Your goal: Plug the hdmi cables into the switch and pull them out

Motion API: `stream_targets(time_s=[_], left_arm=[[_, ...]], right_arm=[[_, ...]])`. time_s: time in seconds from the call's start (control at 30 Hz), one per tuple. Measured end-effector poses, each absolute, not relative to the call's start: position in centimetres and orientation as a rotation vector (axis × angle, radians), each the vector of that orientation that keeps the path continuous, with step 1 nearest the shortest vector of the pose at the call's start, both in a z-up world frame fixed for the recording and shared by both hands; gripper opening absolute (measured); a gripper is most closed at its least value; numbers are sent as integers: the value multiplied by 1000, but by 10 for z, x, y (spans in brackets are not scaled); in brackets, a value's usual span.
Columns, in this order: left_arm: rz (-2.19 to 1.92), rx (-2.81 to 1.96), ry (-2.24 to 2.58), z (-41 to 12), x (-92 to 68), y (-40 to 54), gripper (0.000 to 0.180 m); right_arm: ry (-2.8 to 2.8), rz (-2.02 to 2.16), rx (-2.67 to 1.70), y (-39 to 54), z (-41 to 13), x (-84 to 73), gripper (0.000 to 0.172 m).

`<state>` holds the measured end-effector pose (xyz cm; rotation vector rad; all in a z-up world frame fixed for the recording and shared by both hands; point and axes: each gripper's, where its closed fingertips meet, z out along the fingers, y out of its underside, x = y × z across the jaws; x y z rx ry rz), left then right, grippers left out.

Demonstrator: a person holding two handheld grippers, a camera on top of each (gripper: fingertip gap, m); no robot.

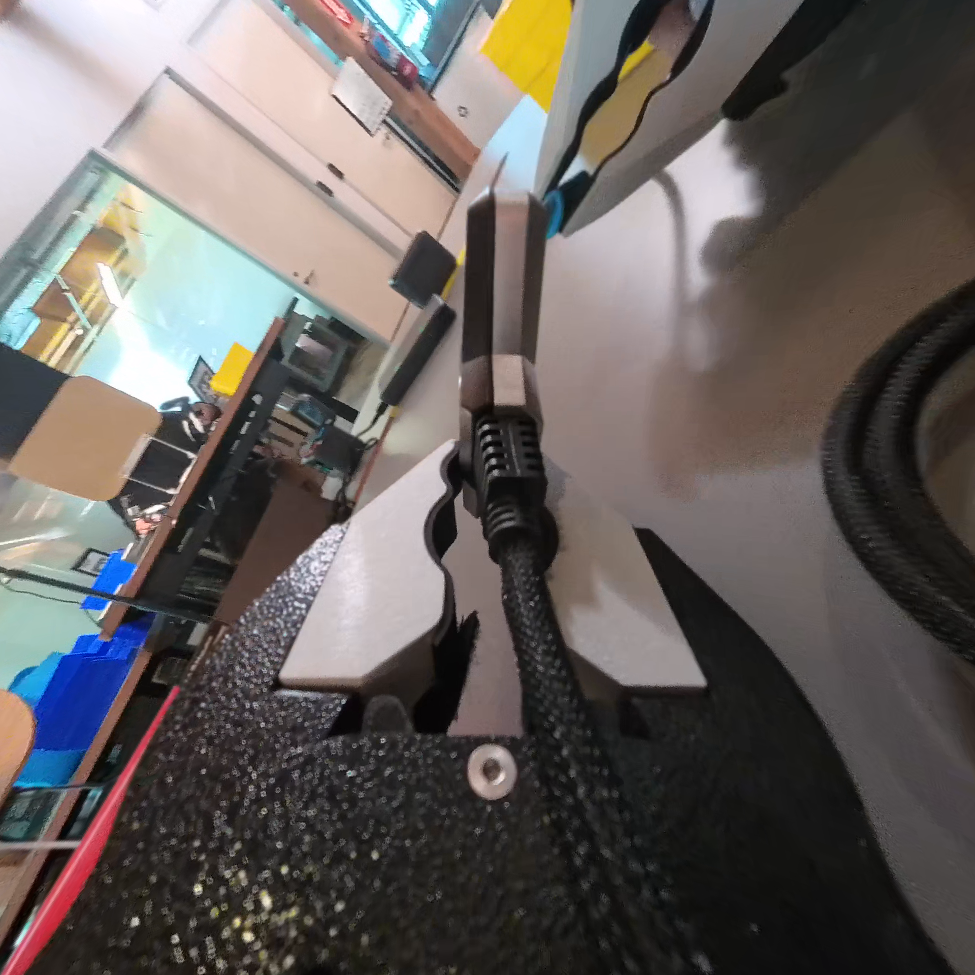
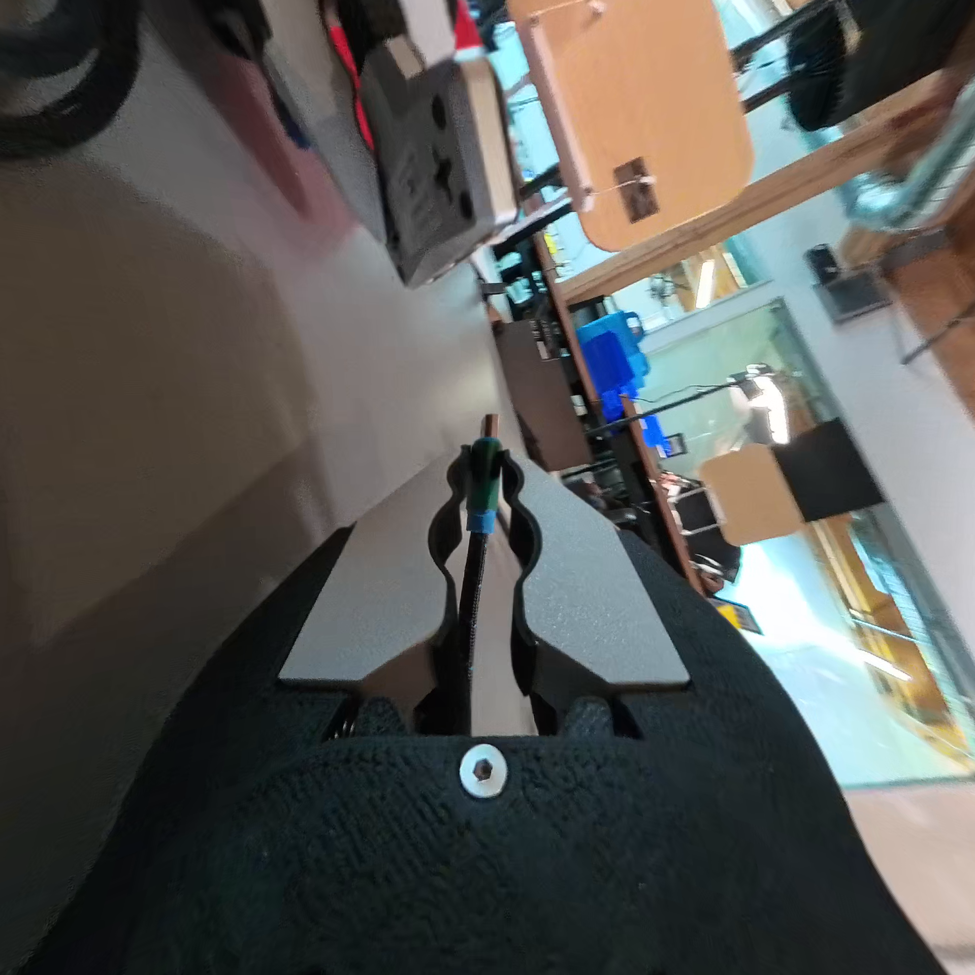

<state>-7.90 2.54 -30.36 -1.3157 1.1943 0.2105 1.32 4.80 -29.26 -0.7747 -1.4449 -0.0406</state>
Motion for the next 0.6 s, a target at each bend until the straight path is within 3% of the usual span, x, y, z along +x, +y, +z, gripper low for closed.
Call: stream_targets(time_s=[0.43, 0.6], left_arm=[[157, -1323, 1146, -298, -79, 42, 21], [144, -1322, 1166, -301, -79, 39, 21]], right_arm=[[-966, -111, -969, 32, -36, 163, 11], [-1036, -197, -1099, 21, 2, 229, 11]])
